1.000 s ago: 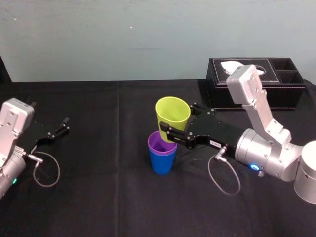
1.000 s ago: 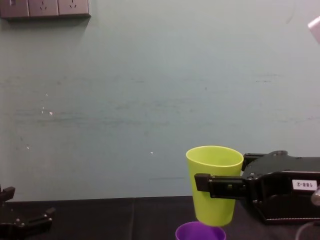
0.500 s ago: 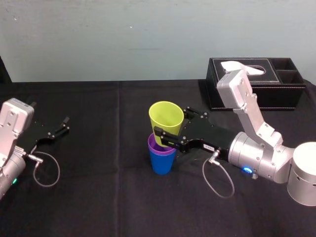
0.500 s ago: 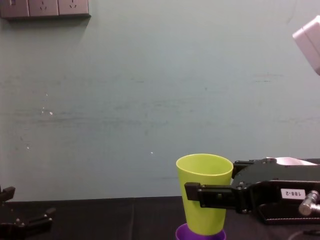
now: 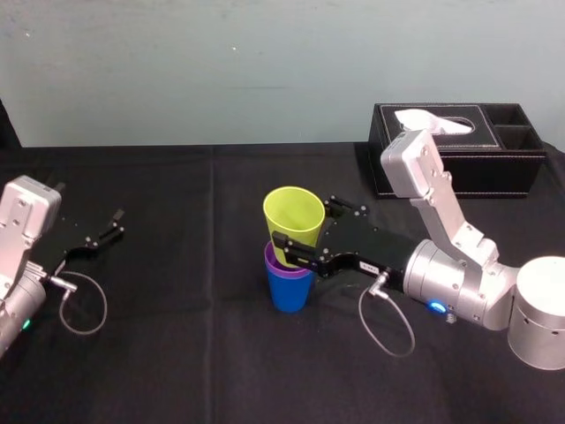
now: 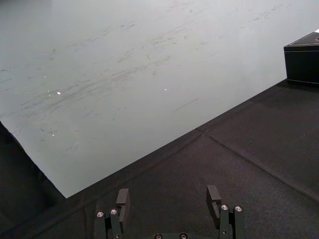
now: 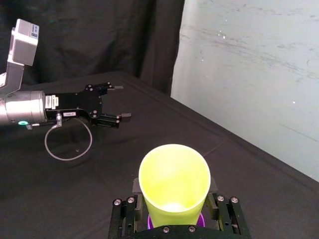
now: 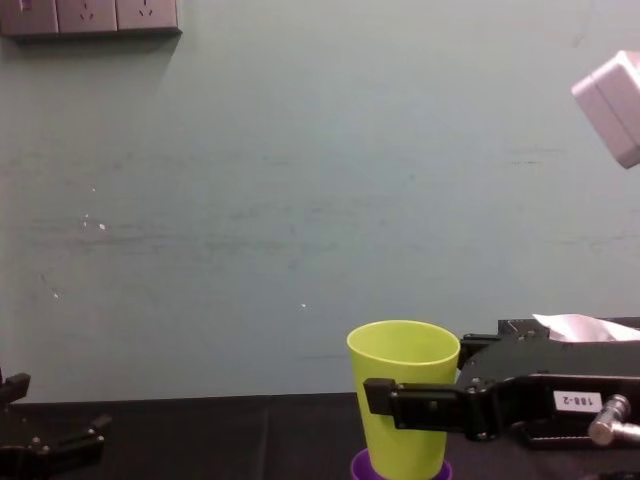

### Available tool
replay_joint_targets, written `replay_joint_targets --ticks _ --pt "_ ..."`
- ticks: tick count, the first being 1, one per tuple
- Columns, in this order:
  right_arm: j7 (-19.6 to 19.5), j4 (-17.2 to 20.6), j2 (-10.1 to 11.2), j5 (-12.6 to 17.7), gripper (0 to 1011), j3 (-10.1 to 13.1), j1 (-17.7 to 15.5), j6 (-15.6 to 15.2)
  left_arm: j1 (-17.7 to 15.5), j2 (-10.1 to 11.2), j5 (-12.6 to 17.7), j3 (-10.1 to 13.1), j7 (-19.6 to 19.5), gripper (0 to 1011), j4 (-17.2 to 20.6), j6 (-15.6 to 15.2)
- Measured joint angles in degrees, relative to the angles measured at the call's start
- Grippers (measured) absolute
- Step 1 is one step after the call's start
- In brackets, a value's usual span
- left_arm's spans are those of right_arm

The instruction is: Stack the three plastic cups sequentially using one hand.

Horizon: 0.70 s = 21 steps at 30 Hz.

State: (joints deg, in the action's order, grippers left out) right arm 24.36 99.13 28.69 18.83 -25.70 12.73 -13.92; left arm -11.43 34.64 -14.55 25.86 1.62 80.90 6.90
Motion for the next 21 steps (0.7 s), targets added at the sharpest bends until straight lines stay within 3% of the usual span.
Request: replay_joint_targets --ticks 21 --pt "0.44 -1.56 -0.62 -0.51 733 -0.54 0.26 0.23 0.00 0.00 0.00 0.00 0.00 1010 0.00 0.00"
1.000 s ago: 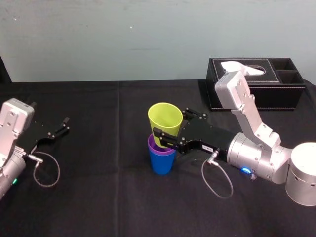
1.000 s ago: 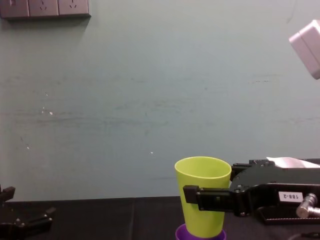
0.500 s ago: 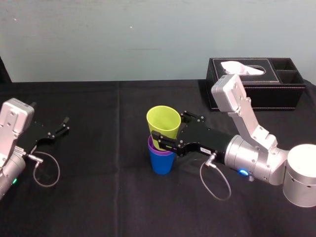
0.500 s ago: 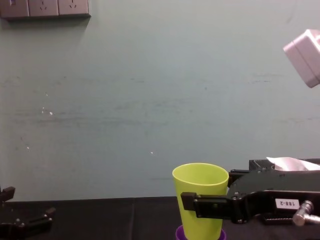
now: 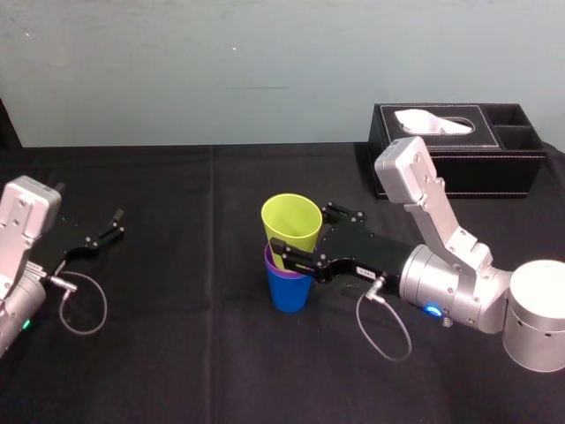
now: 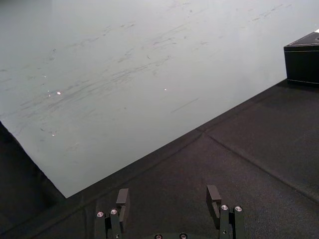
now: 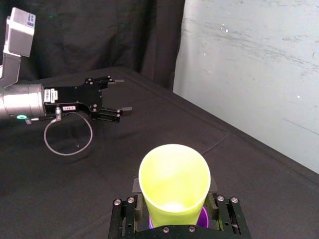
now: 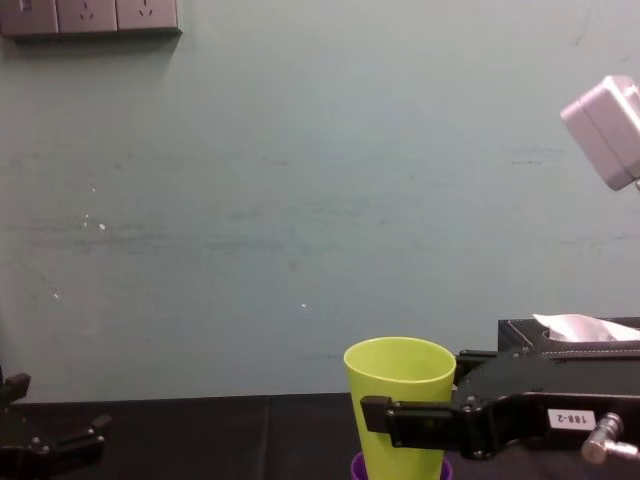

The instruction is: Stack the three plastic cups sequentially using one hand.

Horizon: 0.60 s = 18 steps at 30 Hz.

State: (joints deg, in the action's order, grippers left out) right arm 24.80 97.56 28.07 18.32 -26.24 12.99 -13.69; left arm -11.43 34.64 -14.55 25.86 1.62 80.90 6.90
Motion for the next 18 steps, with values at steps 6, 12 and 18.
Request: replay_joint_targets --ticks 6,12,18 --pt "0.09 -0.50 -0.11 -0.12 733 -0.13 0.01 0.07 0.00 0.00 0.00 0.00 0.00 1010 0.00 0.00" --pt "0.13 -1.05 -0.19 -0.25 733 -0.22 0.04 0.13 0.00 0.00 0.00 0.00 0.00 1010 0.00 0.00" --pt "0.37 -1.49 -0.20 -0.26 733 -0.21 -0.01 0.35 0.00 0.00 0.00 0.00 0.00 1010 0.00 0.00"
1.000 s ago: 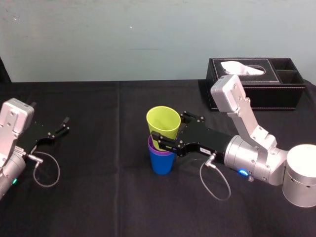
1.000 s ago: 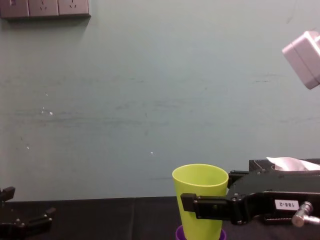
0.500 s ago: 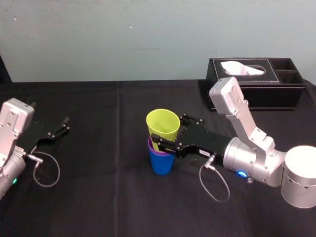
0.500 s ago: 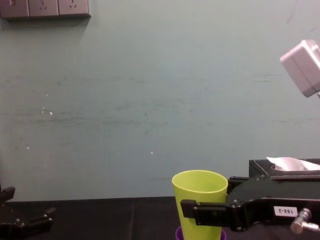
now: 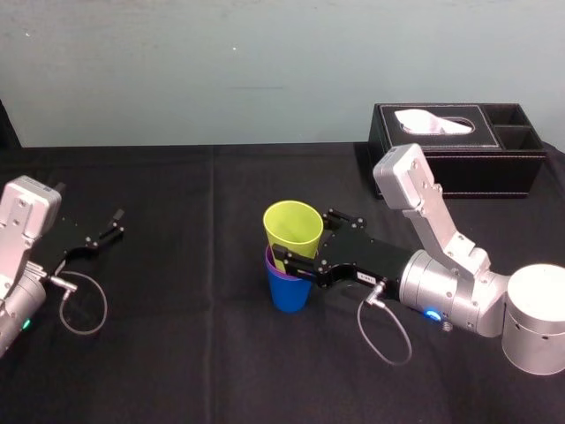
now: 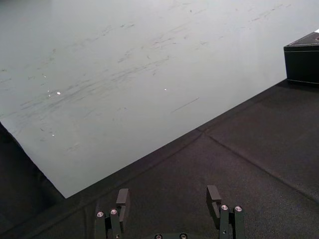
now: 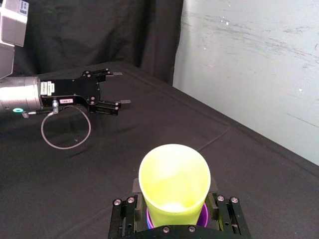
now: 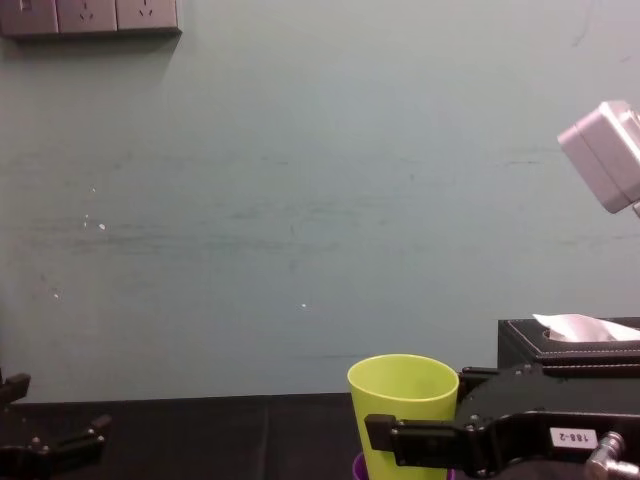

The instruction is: Stack the three plastic cups sequentially using one hand.

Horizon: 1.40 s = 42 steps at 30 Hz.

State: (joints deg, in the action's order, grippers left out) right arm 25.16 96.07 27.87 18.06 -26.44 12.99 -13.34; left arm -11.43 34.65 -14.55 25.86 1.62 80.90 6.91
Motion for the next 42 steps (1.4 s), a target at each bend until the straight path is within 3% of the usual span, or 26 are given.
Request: replay_joint_targets --ticks 13,25,42 --pt "0.20 -0.14 0.03 0.13 734 0.09 0.02 0.16 0.00 0.00 0.00 0.00 0.00 1010 0.00 0.00" --pt "0.12 -0.03 0.03 0.14 1004 0.09 -0.01 0.09 0.00 0.00 0.00 0.00 0.00 1010 0.00 0.00" --pt "-0.58 0.09 0.00 0.09 1004 0.49 -0.29 0.45 0.00 0.00 0.00 0.00 0.00 1010 0.00 0.00"
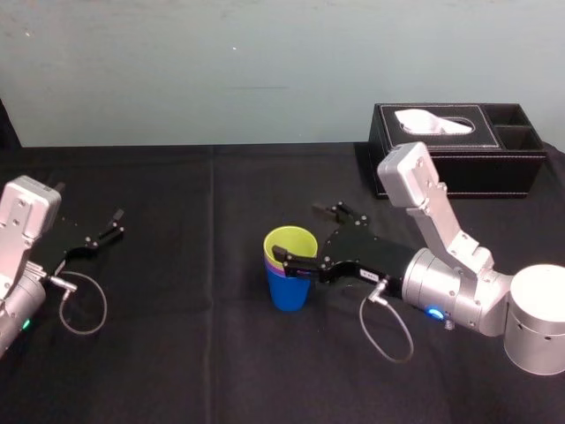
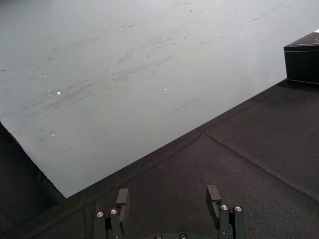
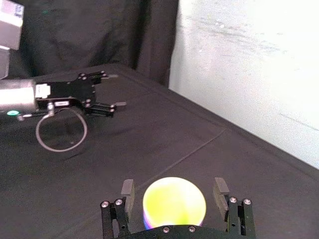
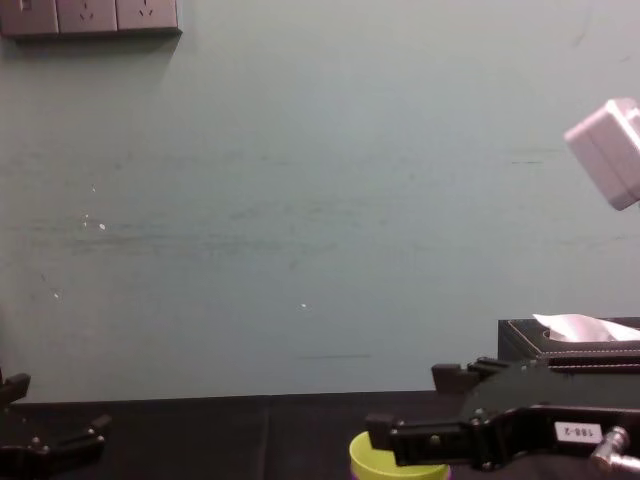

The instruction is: Stack the three plastic cups sequentially using one hand.

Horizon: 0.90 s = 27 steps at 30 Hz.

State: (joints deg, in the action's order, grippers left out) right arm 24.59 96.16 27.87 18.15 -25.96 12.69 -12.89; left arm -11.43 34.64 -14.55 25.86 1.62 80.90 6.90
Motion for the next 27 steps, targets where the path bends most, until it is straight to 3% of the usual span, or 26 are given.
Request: replay_joint_targets --ticks 12,19,27 --pt "-2.57 0.51 0.72 -0.04 1004 4.16 -2.55 3.13 0.00 0.00 0.00 0.00 0.00 1010 0.00 0.00" --pt "-4.03 -0.95 1.33 -0.31 1004 8.00 -4.15 5.70 0.00 0.00 0.00 0.00 0.00 1010 0.00 0.00" --pt "-5.94 -2.89 0.85 -1.77 1004 10.78 -5.36 7.78 0.00 0.00 0.00 0.00 0.00 1010 0.00 0.00"
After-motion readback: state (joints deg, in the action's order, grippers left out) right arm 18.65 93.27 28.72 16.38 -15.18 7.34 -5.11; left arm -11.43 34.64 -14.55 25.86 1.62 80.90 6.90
